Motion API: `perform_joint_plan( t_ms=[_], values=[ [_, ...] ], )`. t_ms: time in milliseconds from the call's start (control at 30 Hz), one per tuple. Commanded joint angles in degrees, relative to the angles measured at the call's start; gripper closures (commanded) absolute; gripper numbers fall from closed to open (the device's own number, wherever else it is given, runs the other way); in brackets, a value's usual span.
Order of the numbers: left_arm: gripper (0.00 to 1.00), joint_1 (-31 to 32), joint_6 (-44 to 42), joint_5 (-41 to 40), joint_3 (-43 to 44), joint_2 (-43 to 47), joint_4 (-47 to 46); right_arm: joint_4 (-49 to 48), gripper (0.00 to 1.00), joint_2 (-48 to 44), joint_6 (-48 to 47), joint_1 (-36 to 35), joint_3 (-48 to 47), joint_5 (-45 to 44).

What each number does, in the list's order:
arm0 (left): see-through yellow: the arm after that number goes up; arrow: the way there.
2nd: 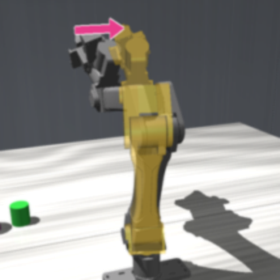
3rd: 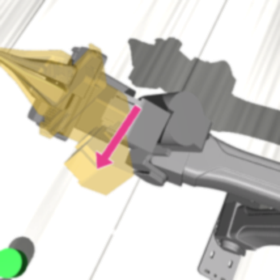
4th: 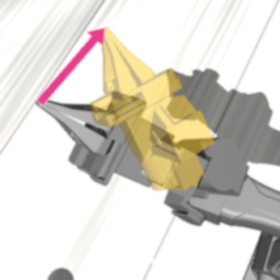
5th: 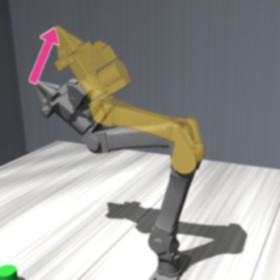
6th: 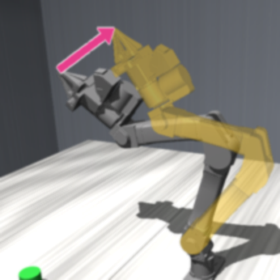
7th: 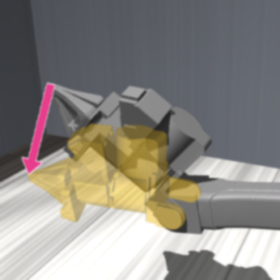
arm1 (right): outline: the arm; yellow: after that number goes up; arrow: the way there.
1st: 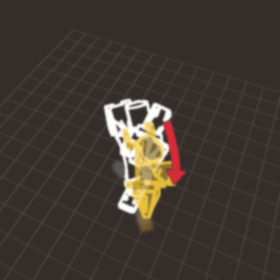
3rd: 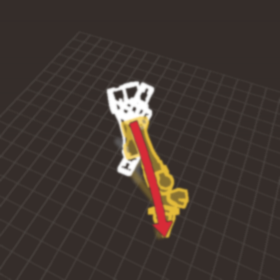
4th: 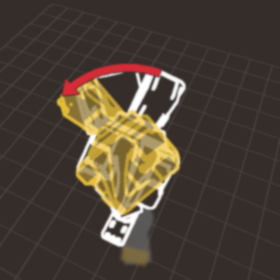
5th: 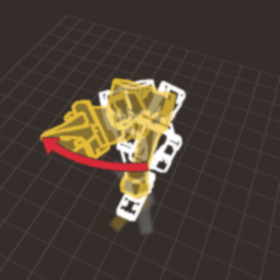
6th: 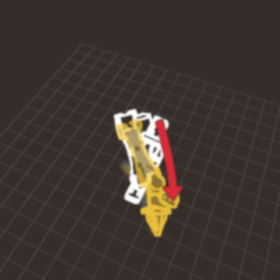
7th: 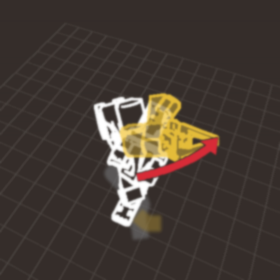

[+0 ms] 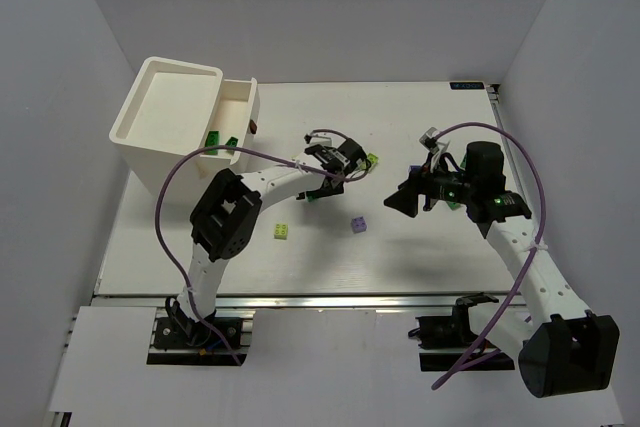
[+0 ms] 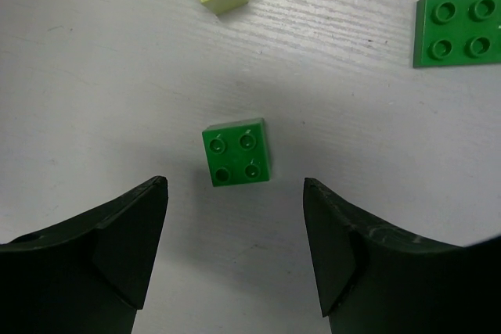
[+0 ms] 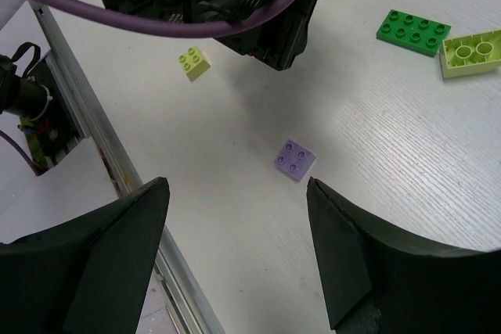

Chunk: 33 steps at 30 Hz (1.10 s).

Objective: Sort the legos into containers by color

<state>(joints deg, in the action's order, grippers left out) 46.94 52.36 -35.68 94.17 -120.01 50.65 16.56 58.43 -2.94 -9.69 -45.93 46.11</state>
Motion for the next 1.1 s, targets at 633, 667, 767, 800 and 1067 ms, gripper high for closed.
perform_joint_plan(
  t_ms=[633,667,767,800,1067],
  values=[
    [0.37,-4.4,-2.9,8.2,-5.4,0.3,-10.7,-2.0,0.24,-0.3,0.7,2.2,0.8,3.3],
    [0.38,-4.4,-3.0,8.4,-5.7,0.3,-10.8,-2.0,0.24,-0.3,0.7,2.1,0.8,3.4],
    [0.46,-4.4,-3.0,8.8,-6.4,0.3,-11.4,-2.1,0.24,-0.3,0.7,2.4,1.0,3.7],
    [0.49,-4.4,-3.0,9.0,-6.5,0.4,-11.5,-2.1,0.24,-0.3,0.7,2.4,1.0,3.8],
    [0.76,-4.4,-6.9,10.5,-4.8,4.0,-13.6,-2.2,0.25,-0.3,0.8,3.2,1.2,4.6]
  ],
)
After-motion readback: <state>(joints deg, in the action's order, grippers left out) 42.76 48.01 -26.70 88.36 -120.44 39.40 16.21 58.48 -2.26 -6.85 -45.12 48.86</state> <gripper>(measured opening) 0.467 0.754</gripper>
